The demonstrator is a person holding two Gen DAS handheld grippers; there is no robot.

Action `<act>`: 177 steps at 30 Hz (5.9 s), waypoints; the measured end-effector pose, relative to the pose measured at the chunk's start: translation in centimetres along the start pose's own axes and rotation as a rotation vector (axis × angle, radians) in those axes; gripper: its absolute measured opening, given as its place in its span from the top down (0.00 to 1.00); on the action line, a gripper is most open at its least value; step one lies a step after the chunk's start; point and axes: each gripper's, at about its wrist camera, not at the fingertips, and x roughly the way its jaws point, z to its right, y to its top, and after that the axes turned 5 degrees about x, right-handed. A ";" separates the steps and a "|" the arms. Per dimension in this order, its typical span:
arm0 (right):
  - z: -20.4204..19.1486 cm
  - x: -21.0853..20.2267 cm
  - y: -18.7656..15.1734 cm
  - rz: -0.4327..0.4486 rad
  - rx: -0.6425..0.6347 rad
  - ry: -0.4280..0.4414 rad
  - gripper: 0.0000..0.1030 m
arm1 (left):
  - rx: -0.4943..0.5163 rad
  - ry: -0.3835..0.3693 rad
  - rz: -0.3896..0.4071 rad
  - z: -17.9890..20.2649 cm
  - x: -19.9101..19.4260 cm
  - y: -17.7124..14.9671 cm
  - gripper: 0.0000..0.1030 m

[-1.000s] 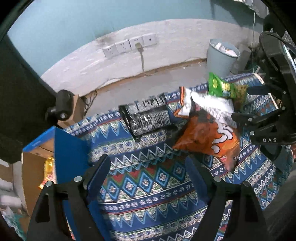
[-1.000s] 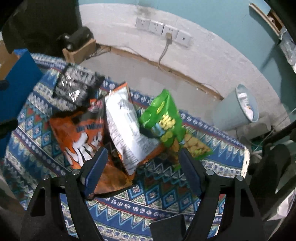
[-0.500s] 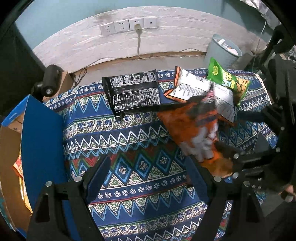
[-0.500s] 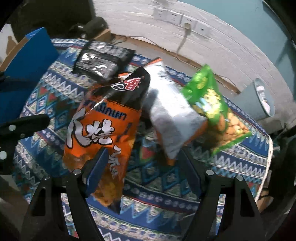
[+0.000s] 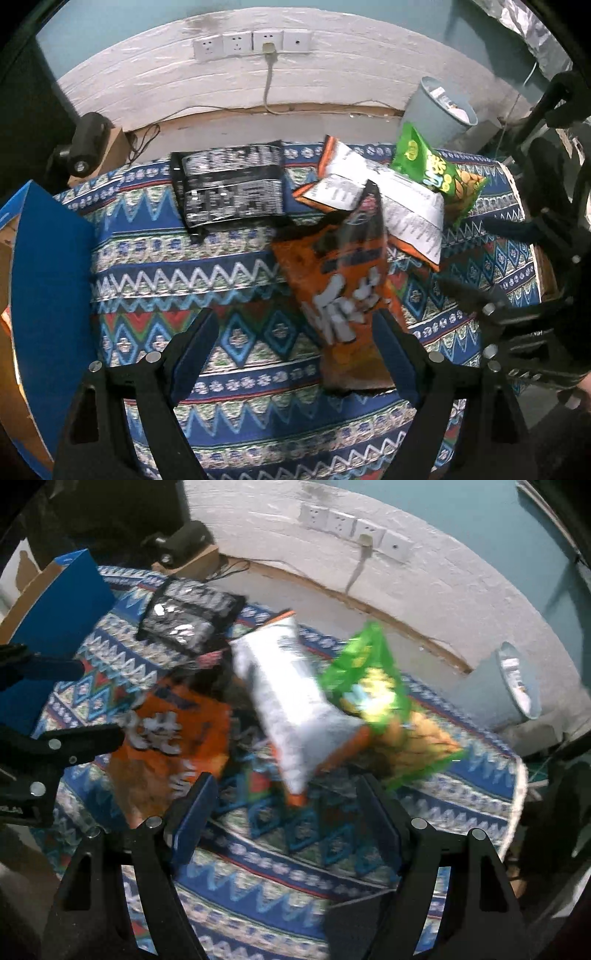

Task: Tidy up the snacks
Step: 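Grasp the orange bag with the left tool while the right tool grasps the green peanut bag, then lift the orange bag and green peanut bag and carry both over the box, then open both tools to drop the orange and green bags into the box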

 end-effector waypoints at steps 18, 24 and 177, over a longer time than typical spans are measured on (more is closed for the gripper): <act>8.1 0.8 4.6 0.086 0.083 -0.031 0.24 | 0.034 0.016 -0.092 3.1 6.1 1.8 0.14; 7.9 4.5 4.6 0.007 0.071 -0.011 0.24 | 0.030 -0.021 -0.082 2.0 6.5 1.8 0.12; -31.5 -7.1 14.0 0.133 -0.174 0.420 0.36 | -0.172 0.473 0.194 -25.3 -15.1 -13.9 0.21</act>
